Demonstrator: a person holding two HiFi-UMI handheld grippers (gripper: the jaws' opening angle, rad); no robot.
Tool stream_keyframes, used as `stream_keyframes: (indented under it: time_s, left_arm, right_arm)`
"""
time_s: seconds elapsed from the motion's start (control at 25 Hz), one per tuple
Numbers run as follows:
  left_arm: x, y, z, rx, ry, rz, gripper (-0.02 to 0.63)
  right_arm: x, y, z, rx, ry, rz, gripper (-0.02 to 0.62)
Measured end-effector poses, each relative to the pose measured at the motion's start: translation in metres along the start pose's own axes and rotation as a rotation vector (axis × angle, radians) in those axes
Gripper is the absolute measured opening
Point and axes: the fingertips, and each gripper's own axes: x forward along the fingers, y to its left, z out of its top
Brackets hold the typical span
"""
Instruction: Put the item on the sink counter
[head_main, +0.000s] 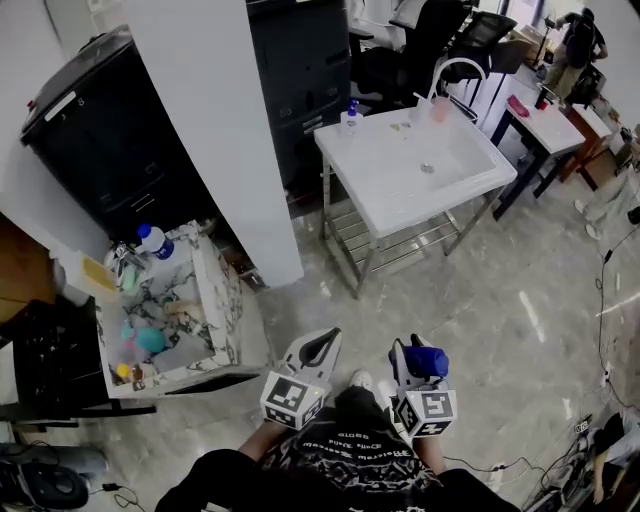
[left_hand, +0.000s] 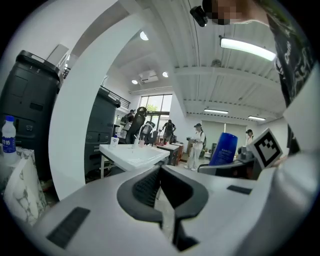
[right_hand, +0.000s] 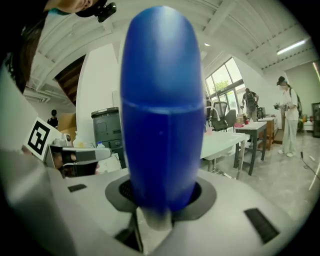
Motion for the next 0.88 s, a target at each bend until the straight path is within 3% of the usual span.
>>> stream_keyframes:
  time_s: [0.4, 0.88]
  left_arm:
    - [0.115, -0.028, 0.015, -0.008, -0.005, 0.017, 0.006]
    - [0.154, -0.028, 0.011, -0.02, 0.026, 0.007, 0.006]
  right_arm:
    - [0.037, -0.093, 0.024, -0.051, 0.011, 0.066, 0.135]
    - [0.057, -0.121, 0.028, -0.031, 0.017, 0.067, 0.135]
